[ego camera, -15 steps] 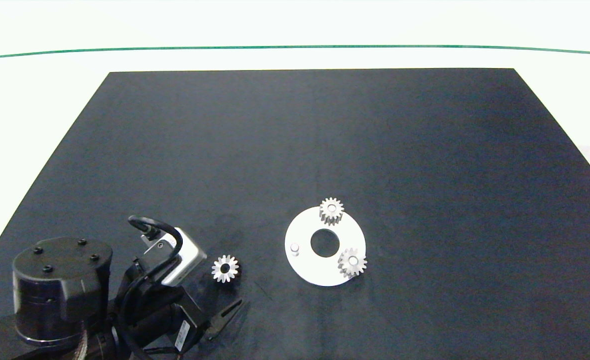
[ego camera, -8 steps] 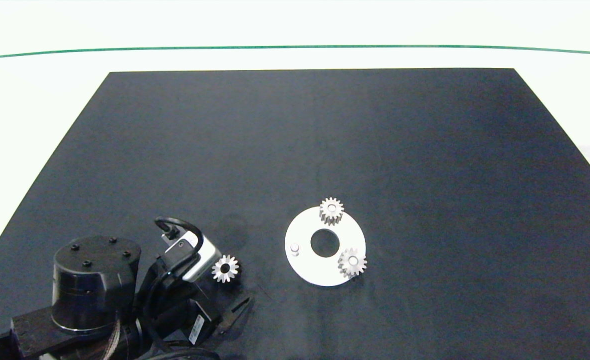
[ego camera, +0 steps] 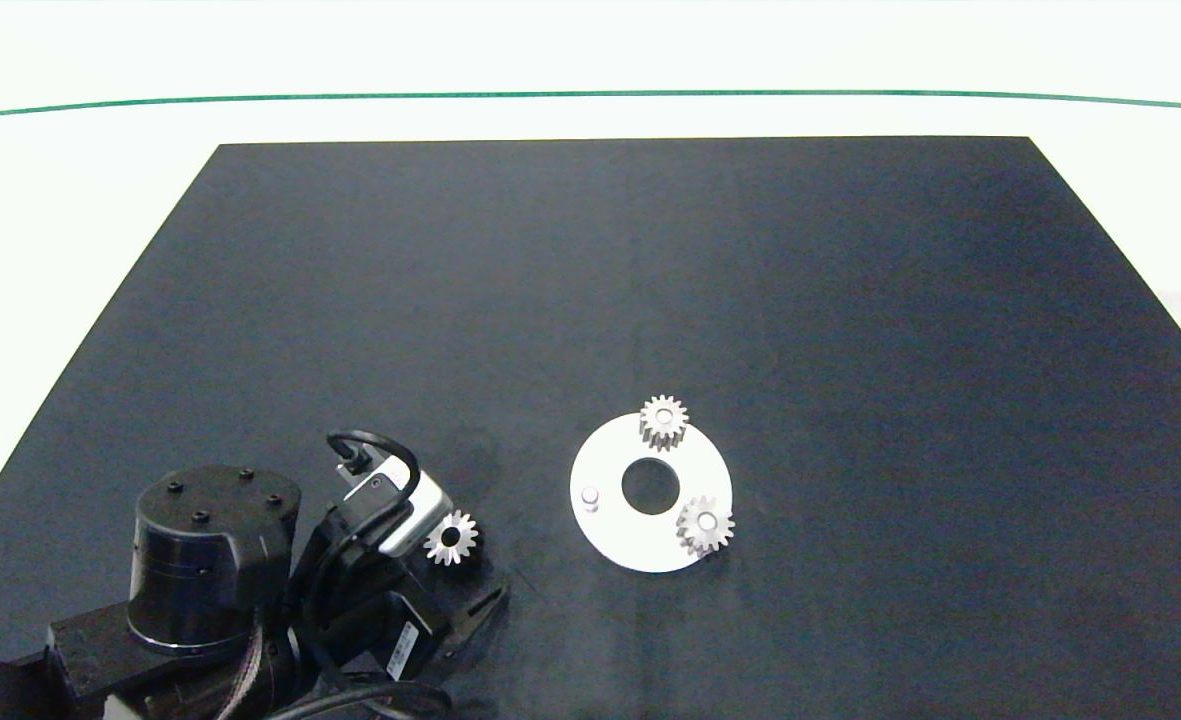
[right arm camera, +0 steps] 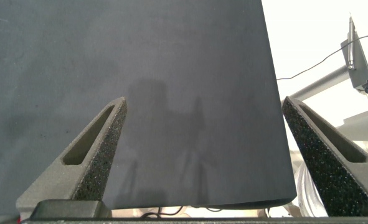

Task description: Install three planetary gears onto the carrier pins

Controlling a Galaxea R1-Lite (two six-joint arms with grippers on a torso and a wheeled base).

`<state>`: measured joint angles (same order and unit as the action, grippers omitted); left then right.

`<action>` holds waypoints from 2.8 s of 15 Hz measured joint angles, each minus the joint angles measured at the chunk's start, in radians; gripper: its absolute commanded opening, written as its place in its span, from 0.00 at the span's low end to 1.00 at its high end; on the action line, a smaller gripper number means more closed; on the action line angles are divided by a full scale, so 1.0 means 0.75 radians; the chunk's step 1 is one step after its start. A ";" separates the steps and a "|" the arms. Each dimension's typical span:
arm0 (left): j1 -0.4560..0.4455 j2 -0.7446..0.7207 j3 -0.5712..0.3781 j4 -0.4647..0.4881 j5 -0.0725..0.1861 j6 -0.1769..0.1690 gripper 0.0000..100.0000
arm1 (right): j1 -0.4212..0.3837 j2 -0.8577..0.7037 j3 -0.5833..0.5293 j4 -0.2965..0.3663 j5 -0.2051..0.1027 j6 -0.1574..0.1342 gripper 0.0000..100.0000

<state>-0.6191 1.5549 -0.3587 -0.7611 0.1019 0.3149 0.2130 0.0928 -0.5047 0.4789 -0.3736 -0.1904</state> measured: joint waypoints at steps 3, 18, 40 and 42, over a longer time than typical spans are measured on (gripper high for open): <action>0.000 0.005 -0.002 0.001 0.000 0.001 0.86 | 0.000 0.000 -0.002 0.000 0.000 0.000 1.00; 0.003 0.007 -0.014 0.004 0.006 0.005 0.56 | 0.000 0.001 -0.007 0.000 -0.003 0.020 1.00; -0.005 0.009 -0.035 0.016 0.046 0.034 0.13 | 0.000 0.003 -0.025 0.000 -0.002 0.026 1.00; -0.009 -0.007 -0.064 0.026 0.048 0.034 0.13 | 0.000 0.003 -0.025 0.000 -0.002 0.026 1.00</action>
<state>-0.6262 1.5494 -0.4068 -0.7413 0.1381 0.3404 0.2130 0.0951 -0.5232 0.4789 -0.3751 -0.1706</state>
